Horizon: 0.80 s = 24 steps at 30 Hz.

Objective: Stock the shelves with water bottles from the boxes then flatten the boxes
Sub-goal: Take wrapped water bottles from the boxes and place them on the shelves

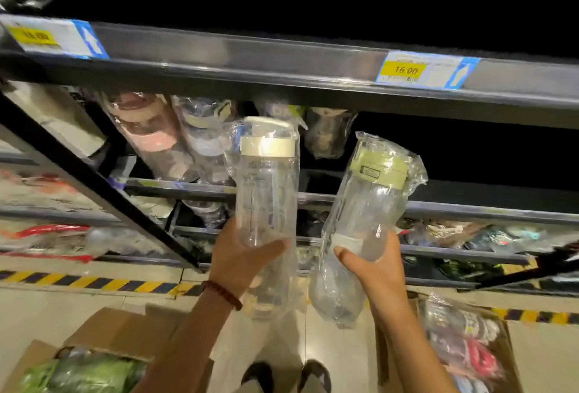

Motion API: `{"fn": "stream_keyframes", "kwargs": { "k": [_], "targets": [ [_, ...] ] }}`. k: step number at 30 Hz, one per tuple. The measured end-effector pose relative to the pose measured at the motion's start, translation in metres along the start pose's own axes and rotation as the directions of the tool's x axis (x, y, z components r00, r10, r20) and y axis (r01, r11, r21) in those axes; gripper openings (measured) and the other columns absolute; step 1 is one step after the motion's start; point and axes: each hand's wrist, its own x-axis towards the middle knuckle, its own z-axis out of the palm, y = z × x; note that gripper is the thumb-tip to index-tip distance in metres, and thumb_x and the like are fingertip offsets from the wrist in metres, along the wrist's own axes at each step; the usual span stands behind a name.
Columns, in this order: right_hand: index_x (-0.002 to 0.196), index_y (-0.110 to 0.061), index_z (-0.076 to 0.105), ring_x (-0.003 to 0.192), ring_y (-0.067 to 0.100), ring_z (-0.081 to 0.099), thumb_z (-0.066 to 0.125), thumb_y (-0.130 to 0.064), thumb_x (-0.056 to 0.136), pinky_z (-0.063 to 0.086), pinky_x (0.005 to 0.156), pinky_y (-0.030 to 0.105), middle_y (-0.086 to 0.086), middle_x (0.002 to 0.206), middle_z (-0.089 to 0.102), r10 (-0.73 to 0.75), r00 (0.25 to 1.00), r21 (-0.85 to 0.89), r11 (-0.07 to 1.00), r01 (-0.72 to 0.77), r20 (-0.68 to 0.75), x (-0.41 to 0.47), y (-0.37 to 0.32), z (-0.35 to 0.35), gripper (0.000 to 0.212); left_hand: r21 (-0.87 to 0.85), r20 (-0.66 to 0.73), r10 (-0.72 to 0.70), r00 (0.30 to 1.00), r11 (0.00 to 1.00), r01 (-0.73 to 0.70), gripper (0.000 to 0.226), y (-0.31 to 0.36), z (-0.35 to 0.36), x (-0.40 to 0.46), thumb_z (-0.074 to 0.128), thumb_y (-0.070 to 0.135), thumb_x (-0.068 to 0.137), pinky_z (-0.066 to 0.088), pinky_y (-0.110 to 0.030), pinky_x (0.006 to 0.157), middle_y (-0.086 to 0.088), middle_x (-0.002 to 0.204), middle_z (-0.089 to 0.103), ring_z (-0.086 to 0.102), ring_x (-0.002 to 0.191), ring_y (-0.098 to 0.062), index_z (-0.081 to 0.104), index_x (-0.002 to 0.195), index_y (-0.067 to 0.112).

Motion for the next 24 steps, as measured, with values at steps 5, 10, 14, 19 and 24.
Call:
{"fn": "stream_keyframes", "kwargs": {
  "k": [5,10,14,19,24],
  "targets": [
    [0.120,-0.031,0.041,0.102,0.015,0.059,0.081,-0.024,0.060,0.052,0.088,0.043,-0.008,0.110,0.056,-0.030,0.998,0.010,0.999,0.030,-0.058,0.055,0.006,0.007,0.072,-0.030,-0.065,0.109,0.992,0.993,-0.111,0.074,-0.001,0.029,0.046,0.091,0.036,0.044,0.048,-0.012,0.053,-0.002,0.081,0.069,0.068,0.071,-0.007,0.064,0.105,0.005],
    [0.116,-0.037,0.044,0.104,0.014,0.061,0.076,-0.030,0.058,0.053,0.087,0.040,-0.006,0.114,0.059,-0.095,0.985,0.131,0.985,0.114,-0.145,0.086,0.005,-0.004,0.067,-0.171,-0.159,0.229,0.960,0.952,-0.256,0.069,0.004,0.055,0.065,0.079,0.038,0.042,0.051,-0.014,0.058,0.001,0.087,0.068,0.067,0.074,-0.002,0.061,0.103,0.012],
    [0.116,-0.038,0.043,0.104,0.012,0.063,0.078,-0.021,0.070,0.052,0.090,0.038,-0.006,0.116,0.061,-0.111,0.977,0.277,0.948,0.158,-0.180,0.106,0.000,-0.014,0.061,-0.177,-0.246,0.278,0.928,0.929,-0.325,0.064,0.010,0.068,0.083,0.078,0.044,0.044,0.052,-0.019,0.065,0.003,0.087,0.066,0.066,0.079,-0.007,0.059,0.099,0.018],
    [0.111,-0.037,0.044,0.108,0.015,0.062,0.074,-0.028,0.065,0.052,0.091,0.037,-0.001,0.121,0.058,-0.111,0.975,0.351,0.920,0.175,-0.194,0.126,-0.003,-0.011,0.056,-0.157,-0.292,0.312,0.904,0.917,-0.367,0.061,0.019,0.075,0.107,0.078,0.048,0.045,0.052,-0.021,0.063,0.005,0.082,0.066,0.064,0.072,-0.006,0.059,0.095,0.018],
    [0.129,-0.026,0.039,0.109,0.012,0.060,0.074,-0.029,0.064,0.050,0.093,0.033,-0.001,0.123,0.056,-0.132,0.959,0.384,0.896,0.224,-0.251,0.141,-0.008,-0.005,0.074,-0.167,-0.326,0.341,0.882,0.897,-0.409,0.059,0.023,0.081,0.126,0.079,0.046,0.046,0.049,-0.026,0.060,0.005,0.074,0.063,0.061,0.067,-0.013,0.056,0.088,0.011]
  ]
}}
